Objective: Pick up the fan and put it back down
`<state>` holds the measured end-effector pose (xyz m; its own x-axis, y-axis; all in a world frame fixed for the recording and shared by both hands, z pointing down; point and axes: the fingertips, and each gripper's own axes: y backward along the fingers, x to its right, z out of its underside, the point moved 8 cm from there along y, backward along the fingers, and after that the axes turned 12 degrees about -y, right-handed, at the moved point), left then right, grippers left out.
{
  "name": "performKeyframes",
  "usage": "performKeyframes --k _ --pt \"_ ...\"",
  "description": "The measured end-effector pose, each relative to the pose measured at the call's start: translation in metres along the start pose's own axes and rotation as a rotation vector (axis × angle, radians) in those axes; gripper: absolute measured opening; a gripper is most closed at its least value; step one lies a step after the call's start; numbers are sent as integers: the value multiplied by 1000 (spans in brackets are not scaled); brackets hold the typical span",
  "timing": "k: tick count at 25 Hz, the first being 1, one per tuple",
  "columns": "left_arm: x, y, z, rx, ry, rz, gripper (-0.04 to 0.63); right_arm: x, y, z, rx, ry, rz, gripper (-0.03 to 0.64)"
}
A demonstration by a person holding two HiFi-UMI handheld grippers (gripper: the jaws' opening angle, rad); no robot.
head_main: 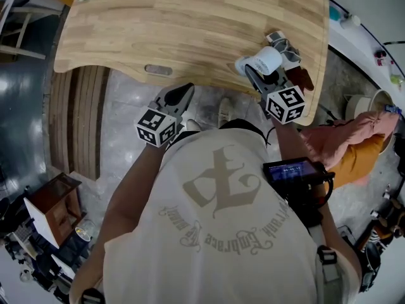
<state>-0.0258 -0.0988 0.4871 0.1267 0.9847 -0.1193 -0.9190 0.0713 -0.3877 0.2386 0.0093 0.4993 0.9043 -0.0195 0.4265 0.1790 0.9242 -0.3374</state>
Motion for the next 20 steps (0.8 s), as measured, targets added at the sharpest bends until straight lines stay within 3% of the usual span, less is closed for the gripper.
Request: performKeyframes --k 10,20 --pt "-2 -39 -7 -37 10 0 9 46 -29 5 -74 17 -11 147" --pt "-3 -53 -9 -58 45 -72 9 83 -64 14 -179 102 4 147"
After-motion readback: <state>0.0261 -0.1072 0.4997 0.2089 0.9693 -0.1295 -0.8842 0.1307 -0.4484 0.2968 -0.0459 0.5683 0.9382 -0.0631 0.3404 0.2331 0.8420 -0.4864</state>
